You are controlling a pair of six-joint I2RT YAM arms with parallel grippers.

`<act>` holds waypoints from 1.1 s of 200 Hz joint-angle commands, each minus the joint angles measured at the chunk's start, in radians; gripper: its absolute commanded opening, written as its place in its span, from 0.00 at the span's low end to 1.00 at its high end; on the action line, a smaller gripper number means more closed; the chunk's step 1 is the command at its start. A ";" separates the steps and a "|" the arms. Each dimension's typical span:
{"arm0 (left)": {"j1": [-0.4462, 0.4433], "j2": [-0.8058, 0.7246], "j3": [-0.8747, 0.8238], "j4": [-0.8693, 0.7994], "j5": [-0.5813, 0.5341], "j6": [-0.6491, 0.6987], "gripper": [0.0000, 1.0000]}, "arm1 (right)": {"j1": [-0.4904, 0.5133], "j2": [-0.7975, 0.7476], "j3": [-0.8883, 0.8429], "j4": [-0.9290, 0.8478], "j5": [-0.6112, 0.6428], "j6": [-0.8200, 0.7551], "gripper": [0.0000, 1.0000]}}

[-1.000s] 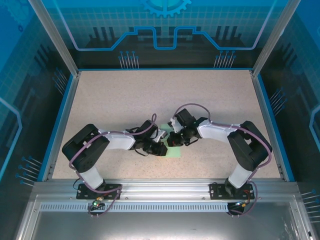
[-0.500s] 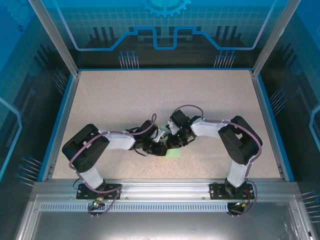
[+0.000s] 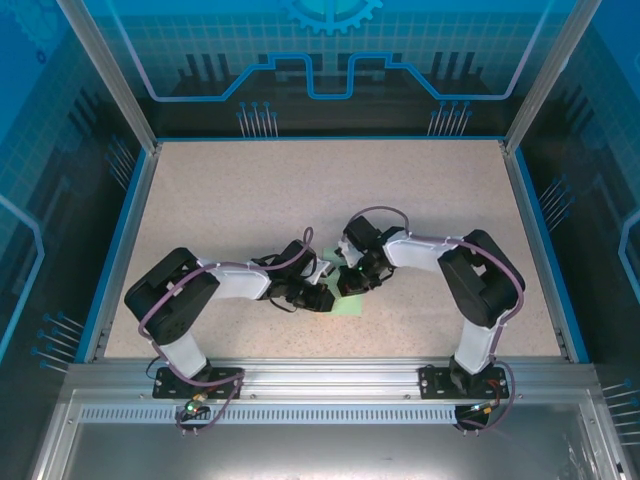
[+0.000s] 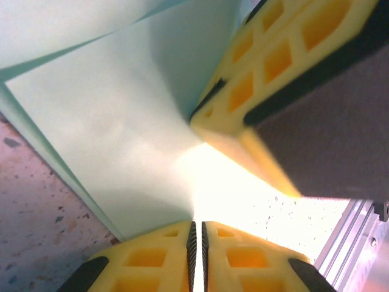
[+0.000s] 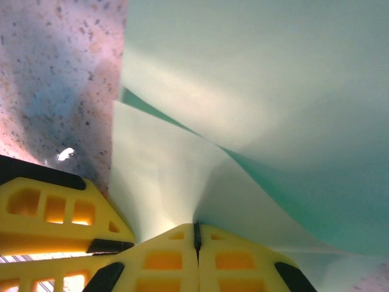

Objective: Fold a paper plane with a square sheet of paper (fold left side to right side)
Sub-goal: Fold the triangle a second time at the center of the table.

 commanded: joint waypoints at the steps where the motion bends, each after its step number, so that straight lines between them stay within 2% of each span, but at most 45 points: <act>1: -0.018 0.069 -0.040 -0.066 -0.047 0.012 0.15 | -0.061 0.044 0.017 -0.091 0.112 -0.053 0.05; 94: -0.018 0.062 -0.035 -0.072 -0.048 0.013 0.15 | -0.234 0.097 0.095 -0.186 0.176 -0.168 0.05; 119: -0.017 0.059 -0.032 -0.072 -0.046 0.013 0.15 | -0.271 0.090 0.107 -0.186 0.142 -0.168 0.05; 146: -0.021 0.053 -0.025 -0.070 -0.048 0.014 0.15 | -0.274 0.023 0.098 -0.187 0.126 -0.170 0.06; 177: -0.030 0.051 -0.007 -0.083 -0.053 0.017 0.16 | -0.241 -0.095 0.030 -0.111 -0.028 -0.136 0.06; 220: -0.034 0.047 0.005 -0.090 -0.055 0.020 0.16 | -0.132 -0.047 0.004 -0.019 -0.129 -0.053 0.06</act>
